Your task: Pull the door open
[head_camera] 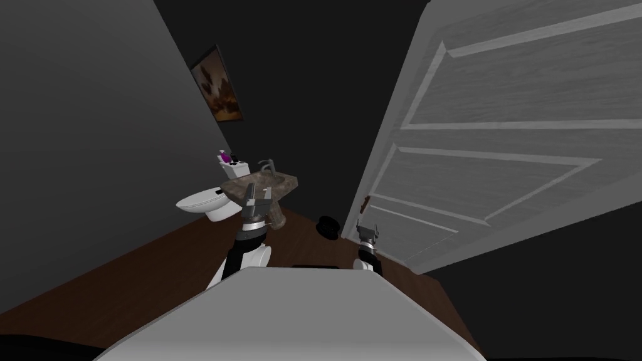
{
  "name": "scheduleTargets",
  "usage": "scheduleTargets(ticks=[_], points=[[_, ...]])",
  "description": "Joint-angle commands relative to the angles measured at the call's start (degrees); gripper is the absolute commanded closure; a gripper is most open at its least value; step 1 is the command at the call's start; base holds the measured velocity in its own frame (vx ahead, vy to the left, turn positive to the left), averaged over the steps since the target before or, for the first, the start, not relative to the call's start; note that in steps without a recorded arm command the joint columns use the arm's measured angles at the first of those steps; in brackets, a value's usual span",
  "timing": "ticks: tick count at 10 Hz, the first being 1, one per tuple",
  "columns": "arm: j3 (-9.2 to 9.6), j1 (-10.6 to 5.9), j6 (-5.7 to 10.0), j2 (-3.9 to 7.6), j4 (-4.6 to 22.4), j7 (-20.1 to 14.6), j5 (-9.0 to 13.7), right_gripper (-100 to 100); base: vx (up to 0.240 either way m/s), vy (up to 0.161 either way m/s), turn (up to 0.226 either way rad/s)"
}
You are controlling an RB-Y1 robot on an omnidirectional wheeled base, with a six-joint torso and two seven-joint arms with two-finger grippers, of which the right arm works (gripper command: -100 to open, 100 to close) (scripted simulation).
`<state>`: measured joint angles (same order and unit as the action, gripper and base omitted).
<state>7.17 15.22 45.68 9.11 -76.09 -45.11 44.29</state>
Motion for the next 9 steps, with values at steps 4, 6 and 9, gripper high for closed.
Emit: scheduleTargets(ticks=[4, 6, 9], points=[[0.74, -2.26, 2.6, 0.85, 6.81, -4.59, 5.51, -100, 0.035, -0.101, 0.144], [1.18, -3.28, 4.03, 1.29, 10.22, -6.9, 8.07, -100, 0.033, -0.084, 0.231], [1.76, -4.6, 5.87, 1.86, 14.61, -9.86, 11.37, -100, 0.029, -0.108, 0.183]])
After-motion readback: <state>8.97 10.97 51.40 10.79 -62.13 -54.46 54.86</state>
